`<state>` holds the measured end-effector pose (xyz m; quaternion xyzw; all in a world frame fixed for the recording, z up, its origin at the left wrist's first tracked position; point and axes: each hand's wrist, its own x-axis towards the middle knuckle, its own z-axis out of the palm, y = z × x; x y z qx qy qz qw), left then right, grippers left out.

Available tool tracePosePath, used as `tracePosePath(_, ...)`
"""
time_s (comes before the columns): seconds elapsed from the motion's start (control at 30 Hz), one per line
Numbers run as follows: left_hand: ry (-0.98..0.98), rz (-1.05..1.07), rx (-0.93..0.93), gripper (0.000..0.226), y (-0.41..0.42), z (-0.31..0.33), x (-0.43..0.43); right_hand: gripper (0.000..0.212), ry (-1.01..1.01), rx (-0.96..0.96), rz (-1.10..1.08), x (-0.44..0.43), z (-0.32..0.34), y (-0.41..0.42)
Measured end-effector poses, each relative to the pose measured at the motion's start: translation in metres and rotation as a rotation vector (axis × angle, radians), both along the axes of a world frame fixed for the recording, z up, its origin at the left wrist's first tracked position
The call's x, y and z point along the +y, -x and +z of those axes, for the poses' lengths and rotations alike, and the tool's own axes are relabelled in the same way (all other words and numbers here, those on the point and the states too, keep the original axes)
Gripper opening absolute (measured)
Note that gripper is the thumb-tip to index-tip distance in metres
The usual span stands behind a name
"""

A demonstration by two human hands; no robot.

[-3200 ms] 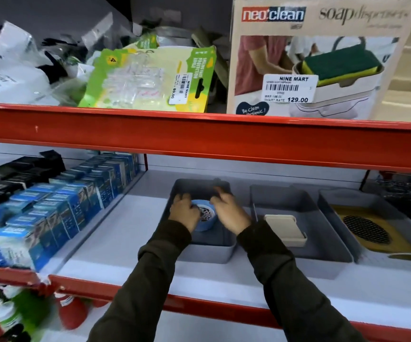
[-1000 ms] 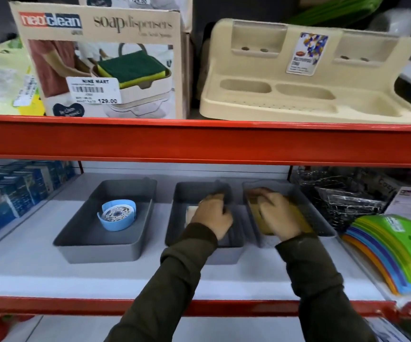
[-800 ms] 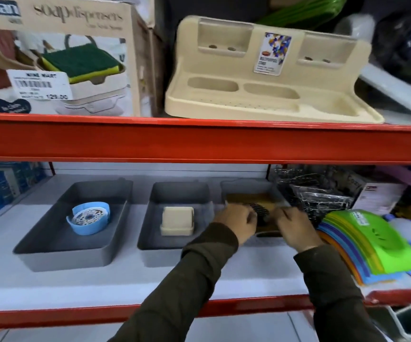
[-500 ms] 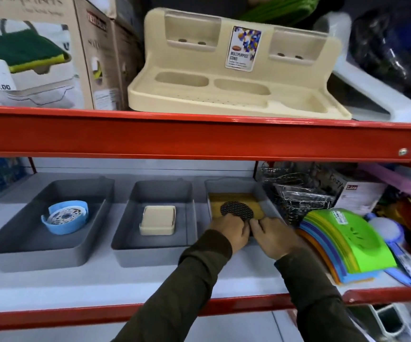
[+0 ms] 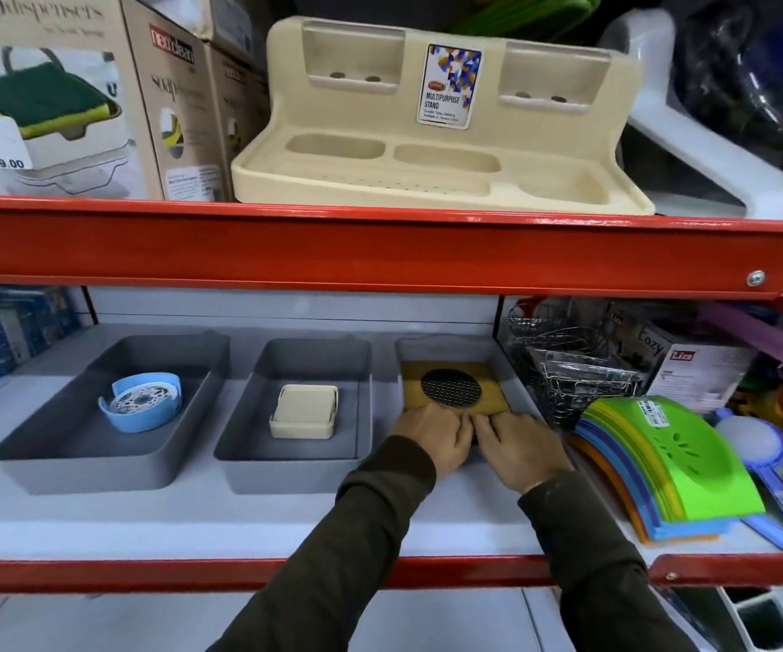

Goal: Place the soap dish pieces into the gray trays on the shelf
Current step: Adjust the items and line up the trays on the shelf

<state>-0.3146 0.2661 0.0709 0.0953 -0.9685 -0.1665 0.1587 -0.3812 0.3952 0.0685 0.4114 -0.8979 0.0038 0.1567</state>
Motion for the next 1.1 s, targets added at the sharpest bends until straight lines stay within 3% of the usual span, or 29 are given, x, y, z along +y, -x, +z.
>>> tracePosePath(0.23, -0.025, -0.007, -0.024, 0.046, -0.006, 0.005, 0.0, 0.038, 0.118, -0.202, -0.043, -0.002, 0.009, -0.004)
tracePosePath(0.3, 0.013, 0.066, 0.076, 0.045, -0.016, 0.01, -0.003, 0.039, 0.242, -0.342, -0.058, -0.002, 0.011, -0.007)
tracePosePath(0.37, 0.084, 0.267, 0.193, 0.05, -0.034, 0.012, -0.009, 0.039, 0.331, -0.461, -0.022, -0.001, 0.013, -0.012)
tracePosePath(0.47, 0.057, 0.576, -0.002, 0.059, -0.067, 0.014, -0.018, 0.033, 0.399, -0.669, 0.036, 0.003, 0.015, -0.023)
tracePosePath(0.57, 0.063, 0.576, -0.095, 0.06, -0.098, 0.008, -0.016, 0.025, 0.516, -0.788, -0.006, 0.014, 0.009, -0.041)
tracePosePath(0.63, 0.084, 0.505, -0.061, 0.057, -0.114, 0.006, -0.01, 0.023, 0.568, -0.785, -0.005, 0.026, 0.003, -0.052)
tracePosePath(0.8, 0.11, 0.415, -0.011, 0.058, -0.14, 0.005, 0.013, 0.059, 0.555, -0.718, 0.011, 0.047, -0.002, -0.078)
tracePosePath(1.1, 0.125, 0.258, -0.022, 0.062, -0.16, 0.008, 0.035, 0.046, 0.586, -0.591, -0.116, 0.057, -0.003, -0.109)
